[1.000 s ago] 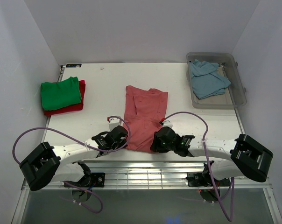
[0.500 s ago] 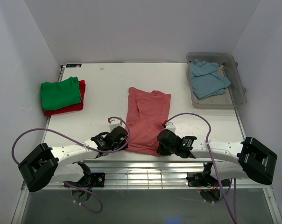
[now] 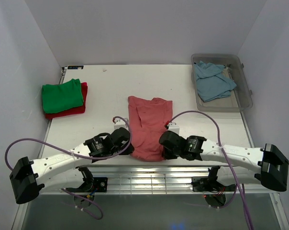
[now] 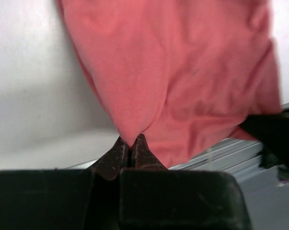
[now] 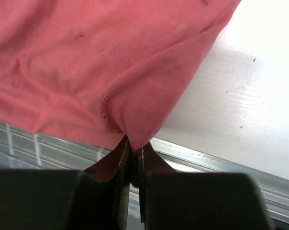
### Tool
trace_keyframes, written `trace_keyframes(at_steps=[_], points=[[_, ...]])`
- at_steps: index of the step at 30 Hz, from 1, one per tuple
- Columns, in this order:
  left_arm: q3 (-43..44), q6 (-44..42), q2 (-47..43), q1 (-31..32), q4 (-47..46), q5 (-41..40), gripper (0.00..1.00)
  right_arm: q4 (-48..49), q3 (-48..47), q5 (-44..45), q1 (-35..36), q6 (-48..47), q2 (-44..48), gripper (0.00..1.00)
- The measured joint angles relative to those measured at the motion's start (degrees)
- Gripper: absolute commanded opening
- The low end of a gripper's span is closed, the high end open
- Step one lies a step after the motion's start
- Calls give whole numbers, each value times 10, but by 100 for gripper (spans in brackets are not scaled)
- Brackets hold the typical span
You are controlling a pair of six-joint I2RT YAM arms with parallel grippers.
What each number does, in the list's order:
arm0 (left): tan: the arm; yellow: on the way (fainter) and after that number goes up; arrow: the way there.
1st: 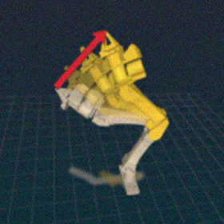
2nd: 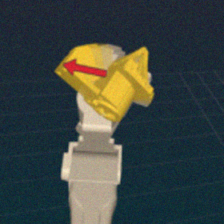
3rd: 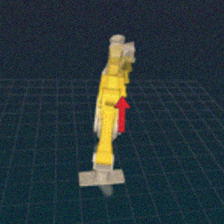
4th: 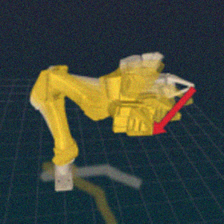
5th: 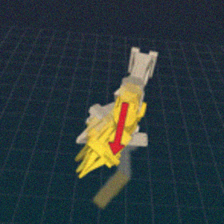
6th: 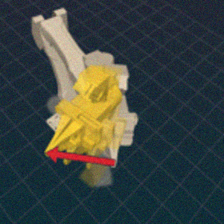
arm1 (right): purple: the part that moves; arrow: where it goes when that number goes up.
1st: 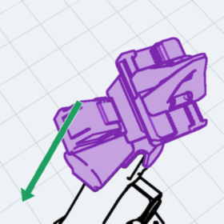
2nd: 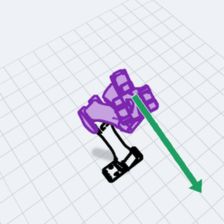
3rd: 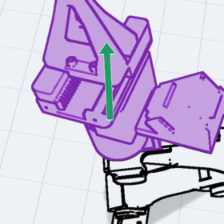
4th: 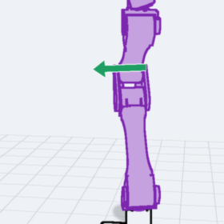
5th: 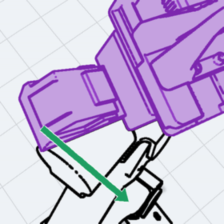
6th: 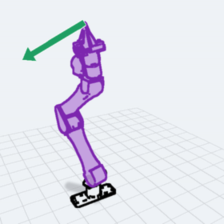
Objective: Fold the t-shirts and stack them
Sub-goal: Fold the tshirt
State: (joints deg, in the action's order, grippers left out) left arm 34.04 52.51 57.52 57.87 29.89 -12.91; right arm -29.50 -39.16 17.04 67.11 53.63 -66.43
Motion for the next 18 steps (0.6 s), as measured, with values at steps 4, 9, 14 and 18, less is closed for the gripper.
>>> trace_keyframes(at_steps=[4, 9, 14, 18], points=[[101, -16, 5, 1, 32, -42, 0, -52, -83, 40, 0, -9, 0, 8], [182, -38, 31, 1, 35, -101, 0, -86, -174, 102, -1, -29, -20, 8], [186, -53, 57, -7, 28, -137, 0, -104, -214, 147, -26, -52, -52, 8], [178, -58, 79, -21, 2, -142, 0, -104, -227, 157, -71, -82, -84, 9]])
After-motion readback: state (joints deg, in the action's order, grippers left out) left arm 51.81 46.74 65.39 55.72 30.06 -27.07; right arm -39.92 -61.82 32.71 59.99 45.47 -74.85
